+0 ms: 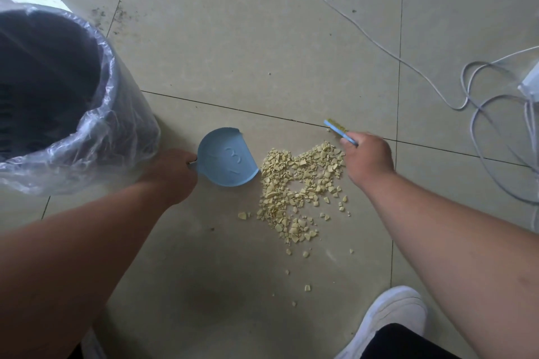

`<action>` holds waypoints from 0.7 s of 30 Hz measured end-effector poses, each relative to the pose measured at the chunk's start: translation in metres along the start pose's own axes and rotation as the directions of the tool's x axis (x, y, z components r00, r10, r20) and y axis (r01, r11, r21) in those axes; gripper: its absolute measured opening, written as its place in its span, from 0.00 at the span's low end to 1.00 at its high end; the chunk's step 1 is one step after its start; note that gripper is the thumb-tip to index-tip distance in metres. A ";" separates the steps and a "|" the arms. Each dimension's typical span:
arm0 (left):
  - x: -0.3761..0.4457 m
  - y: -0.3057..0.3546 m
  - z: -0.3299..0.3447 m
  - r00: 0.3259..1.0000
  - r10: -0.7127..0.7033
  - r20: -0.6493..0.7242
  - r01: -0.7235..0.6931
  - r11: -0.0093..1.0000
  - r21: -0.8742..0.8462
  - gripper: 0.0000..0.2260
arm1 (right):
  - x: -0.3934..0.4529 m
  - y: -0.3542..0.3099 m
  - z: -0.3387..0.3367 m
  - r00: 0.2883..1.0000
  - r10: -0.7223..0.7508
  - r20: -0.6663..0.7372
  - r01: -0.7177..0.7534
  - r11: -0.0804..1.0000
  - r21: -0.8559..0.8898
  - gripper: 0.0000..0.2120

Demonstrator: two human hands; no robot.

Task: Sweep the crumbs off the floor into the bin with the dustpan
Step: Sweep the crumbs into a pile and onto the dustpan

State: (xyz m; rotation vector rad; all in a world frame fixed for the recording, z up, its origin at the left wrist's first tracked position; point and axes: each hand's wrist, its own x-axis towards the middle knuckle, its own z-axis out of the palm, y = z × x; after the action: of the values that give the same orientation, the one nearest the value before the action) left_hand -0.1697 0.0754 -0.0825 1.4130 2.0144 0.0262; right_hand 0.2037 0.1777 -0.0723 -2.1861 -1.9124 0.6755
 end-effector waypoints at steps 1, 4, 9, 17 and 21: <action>-0.001 0.000 -0.001 1.000 -0.002 0.001 0.002 1.000 0.007 0.09 | -0.003 -0.005 0.002 1.000 -0.013 0.019 0.014 1.000 -0.011 0.11; -0.005 -0.003 -0.004 1.000 0.012 -0.002 -0.012 0.999 0.050 0.08 | -0.016 -0.022 0.009 0.997 -0.063 0.041 0.066 0.995 -0.080 0.14; -0.011 -0.006 -0.008 0.999 0.041 0.026 -0.043 0.995 0.092 0.10 | -0.046 -0.043 0.025 0.984 -0.153 0.086 0.162 0.980 -0.111 0.14; -0.017 -0.012 -0.010 0.999 0.029 0.027 -0.031 0.996 0.078 0.12 | -0.059 -0.049 0.021 0.990 -0.139 0.010 0.139 0.990 -0.010 0.14; -0.015 -0.009 -0.014 0.999 -0.005 0.039 0.003 0.999 0.043 0.10 | -0.037 -0.037 -0.002 0.996 -0.031 -0.079 0.032 0.999 0.011 0.14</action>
State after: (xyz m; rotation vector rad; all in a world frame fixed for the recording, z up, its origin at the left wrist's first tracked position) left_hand -0.1814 0.0641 -0.0679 1.4255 1.9961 -0.0464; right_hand 0.1682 0.1488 -0.0475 -2.1368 -1.8945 0.5846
